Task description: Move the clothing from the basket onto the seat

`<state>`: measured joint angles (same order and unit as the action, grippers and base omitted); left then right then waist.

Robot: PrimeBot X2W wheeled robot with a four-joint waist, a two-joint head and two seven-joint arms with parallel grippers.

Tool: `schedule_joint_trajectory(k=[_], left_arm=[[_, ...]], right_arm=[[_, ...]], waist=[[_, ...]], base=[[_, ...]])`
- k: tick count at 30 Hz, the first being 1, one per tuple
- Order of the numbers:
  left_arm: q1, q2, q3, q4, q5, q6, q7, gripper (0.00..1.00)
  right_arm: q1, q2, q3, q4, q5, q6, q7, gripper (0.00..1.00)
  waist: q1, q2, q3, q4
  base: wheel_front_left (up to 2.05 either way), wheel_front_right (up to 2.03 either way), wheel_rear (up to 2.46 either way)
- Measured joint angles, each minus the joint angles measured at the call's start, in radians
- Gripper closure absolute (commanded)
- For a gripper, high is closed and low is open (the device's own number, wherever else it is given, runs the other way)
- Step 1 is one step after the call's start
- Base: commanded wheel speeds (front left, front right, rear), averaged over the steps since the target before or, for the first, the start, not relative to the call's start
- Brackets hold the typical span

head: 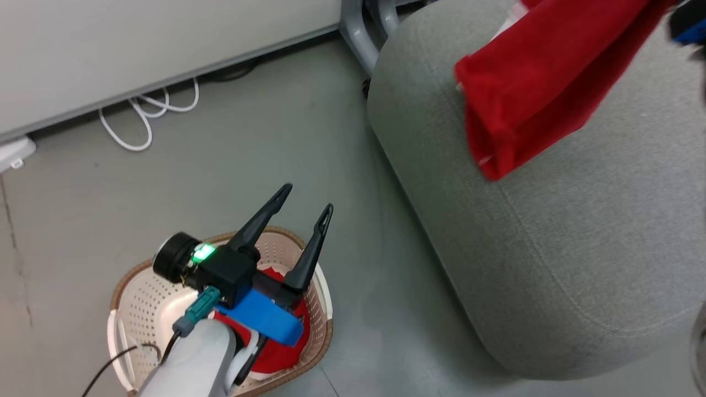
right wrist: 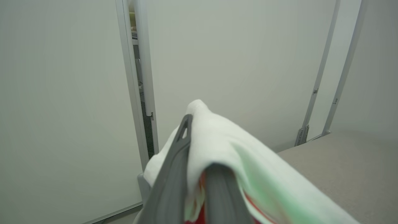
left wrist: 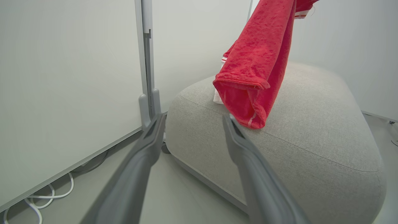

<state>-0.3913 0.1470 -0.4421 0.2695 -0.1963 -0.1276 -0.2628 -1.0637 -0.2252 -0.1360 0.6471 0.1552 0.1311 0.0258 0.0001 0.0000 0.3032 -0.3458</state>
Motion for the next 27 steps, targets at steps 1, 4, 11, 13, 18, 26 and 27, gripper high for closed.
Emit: schedule_joint_trajectory(k=[1, 4, 11, 13, 18, 26, 27], left_arm=[[-0.024, 0.007, -0.013, -0.006, 0.002, 0.000, 0.000, 0.00], [-0.091, 0.033, -0.051, -0.031, 0.005, 0.000, 0.000, 0.00], [-0.195, 0.083, -0.094, -0.078, 0.002, 0.000, 0.000, 0.00], [-0.212, 0.086, -0.103, -0.083, 0.000, 0.000, 0.000, 0.00], [-0.240, 0.084, -0.118, -0.091, -0.003, 0.000, 0.000, 0.00], [-0.256, 0.084, -0.122, -0.091, -0.005, 0.000, 0.000, 0.00], [-0.256, 0.083, -0.119, -0.088, -0.005, 0.000, 0.000, 0.00]], right_arm=[[-0.019, -0.031, -0.032, -0.020, -0.010, 0.000, 0.013, 1.00], [-0.051, -0.108, -0.105, -0.067, -0.035, 0.001, 0.054, 1.00], [-0.016, -0.194, -0.278, -0.117, -0.069, 0.000, 0.087, 1.00], [0.026, -0.195, -0.306, -0.093, -0.076, 0.000, 0.078, 1.00], [0.099, -0.166, -0.359, 0.009, -0.076, 0.000, 0.018, 1.00], [0.108, -0.145, -0.387, 0.142, -0.079, 0.000, -0.080, 0.96], [0.107, -0.146, -0.384, 0.156, -0.084, 0.000, -0.087, 0.70]], waist=[[0.0000, 0.0000, 0.021, 0.009], [0.0001, 0.0000, 0.086, 0.035], [0.0001, 0.0000, 0.242, 0.093], [0.0001, 0.0000, 0.279, 0.109], [0.0001, -0.0001, 0.350, 0.148], [0.0000, 0.0000, 0.378, 0.178], [0.0001, 0.0000, 0.375, 0.178]], base=[[0.00, 0.00, 0.00], [0.00, 0.00, 0.00], [0.00, 0.00, 0.00], [0.00, 0.00, 0.00], [0.00, 0.00, 0.00], [0.00, 0.00, 0.00], [0.00, 0.00, 0.00]])
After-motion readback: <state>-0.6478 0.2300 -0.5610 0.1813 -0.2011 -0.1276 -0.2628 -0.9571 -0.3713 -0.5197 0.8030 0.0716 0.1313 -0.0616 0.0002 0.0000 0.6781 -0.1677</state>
